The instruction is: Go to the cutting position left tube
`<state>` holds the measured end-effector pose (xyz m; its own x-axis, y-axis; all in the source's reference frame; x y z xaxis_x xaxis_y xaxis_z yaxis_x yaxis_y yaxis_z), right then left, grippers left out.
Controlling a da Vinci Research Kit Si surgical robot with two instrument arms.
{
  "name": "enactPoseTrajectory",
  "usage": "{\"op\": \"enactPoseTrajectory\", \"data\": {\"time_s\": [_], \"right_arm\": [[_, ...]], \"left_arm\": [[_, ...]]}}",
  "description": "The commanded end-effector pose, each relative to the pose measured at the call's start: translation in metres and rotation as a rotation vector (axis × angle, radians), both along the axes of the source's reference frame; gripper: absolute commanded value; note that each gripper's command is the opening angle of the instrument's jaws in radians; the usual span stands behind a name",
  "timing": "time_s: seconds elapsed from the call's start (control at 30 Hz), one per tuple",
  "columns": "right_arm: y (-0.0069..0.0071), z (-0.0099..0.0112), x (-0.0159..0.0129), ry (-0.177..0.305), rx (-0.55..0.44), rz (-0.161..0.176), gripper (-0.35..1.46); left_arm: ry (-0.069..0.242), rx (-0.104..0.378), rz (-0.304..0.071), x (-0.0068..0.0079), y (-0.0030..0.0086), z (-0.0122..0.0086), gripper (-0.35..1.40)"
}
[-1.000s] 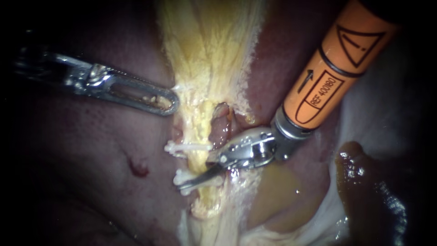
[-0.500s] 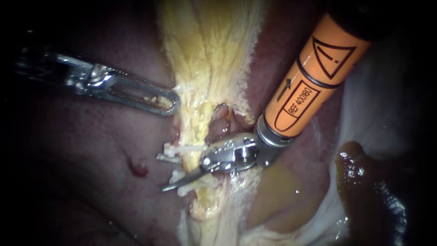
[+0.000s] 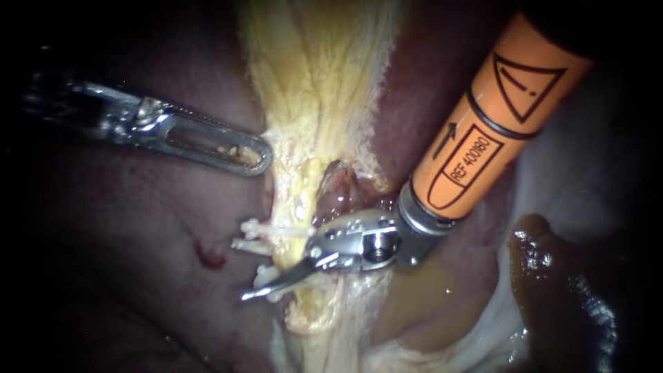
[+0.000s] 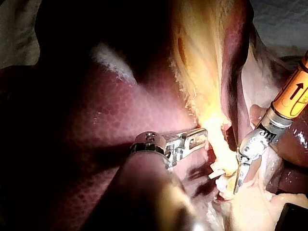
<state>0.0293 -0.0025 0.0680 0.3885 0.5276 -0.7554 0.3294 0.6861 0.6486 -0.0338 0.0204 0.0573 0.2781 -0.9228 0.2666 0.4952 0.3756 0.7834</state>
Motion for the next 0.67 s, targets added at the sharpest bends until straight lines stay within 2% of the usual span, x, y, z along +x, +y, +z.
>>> {"op": "enactPoseTrajectory", "data": {"time_s": [0.03,0.23,0.67], "right_arm": [[-0.0001,-0.0002,0.0,0.002,-0.002,-0.004,1.42],[-0.0005,-0.001,0.0002,0.014,0.002,-0.008,1.42],[-0.0002,-0.0009,0.0001,0.011,0.008,-0.007,1.42]], "left_arm": [[-0.001,0.0,0.001,0.0,0.0,0.0,-0.35],[-0.001,0.0,0.001,0.0,0.0,0.0,-0.35],[-0.001,0.0,0.001,0.0001,0.0,0.0,-0.35]]}}
